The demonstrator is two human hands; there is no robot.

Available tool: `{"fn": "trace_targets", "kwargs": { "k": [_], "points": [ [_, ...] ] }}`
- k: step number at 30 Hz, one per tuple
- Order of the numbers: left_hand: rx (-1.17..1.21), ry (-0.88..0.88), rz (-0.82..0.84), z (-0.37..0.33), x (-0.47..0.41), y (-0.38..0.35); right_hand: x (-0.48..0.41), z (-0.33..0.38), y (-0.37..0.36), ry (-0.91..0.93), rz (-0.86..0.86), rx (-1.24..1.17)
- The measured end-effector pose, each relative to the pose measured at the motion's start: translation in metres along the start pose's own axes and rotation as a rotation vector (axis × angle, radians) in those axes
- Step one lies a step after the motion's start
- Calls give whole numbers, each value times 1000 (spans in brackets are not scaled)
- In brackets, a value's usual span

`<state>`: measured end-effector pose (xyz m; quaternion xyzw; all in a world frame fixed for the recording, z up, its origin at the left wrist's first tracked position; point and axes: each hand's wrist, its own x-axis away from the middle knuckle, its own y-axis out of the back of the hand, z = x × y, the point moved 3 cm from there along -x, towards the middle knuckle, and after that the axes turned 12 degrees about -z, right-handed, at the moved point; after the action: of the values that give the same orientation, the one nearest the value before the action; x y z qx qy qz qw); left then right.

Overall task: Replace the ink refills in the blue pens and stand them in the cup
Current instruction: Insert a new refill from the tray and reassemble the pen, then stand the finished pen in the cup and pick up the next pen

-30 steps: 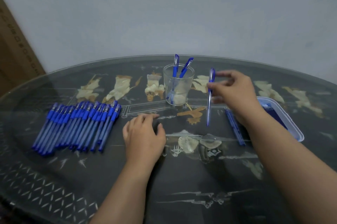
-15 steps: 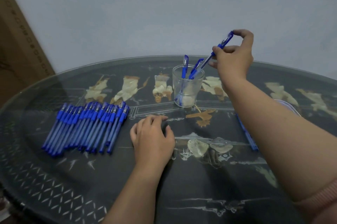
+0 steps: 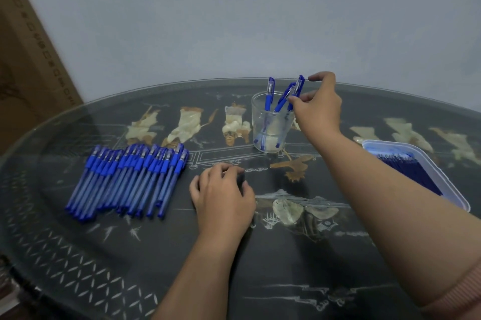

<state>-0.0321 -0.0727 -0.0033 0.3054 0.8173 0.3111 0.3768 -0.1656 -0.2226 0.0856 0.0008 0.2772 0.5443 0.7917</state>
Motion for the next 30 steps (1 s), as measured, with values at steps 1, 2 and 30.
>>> {"fn": "trace_targets", "kwargs": {
  "k": [1, 2, 30],
  "points": [
    [-1, 0, -1, 0, 0, 0, 0, -1, -1, -15, 1, 1],
    [-2, 1, -1, 0, 0, 0, -1, -1, -1, -34, 6, 0],
    [-158, 200, -91, 93, -25, 81, 151, -11, -22, 0, 295, 124]
  ]
}}
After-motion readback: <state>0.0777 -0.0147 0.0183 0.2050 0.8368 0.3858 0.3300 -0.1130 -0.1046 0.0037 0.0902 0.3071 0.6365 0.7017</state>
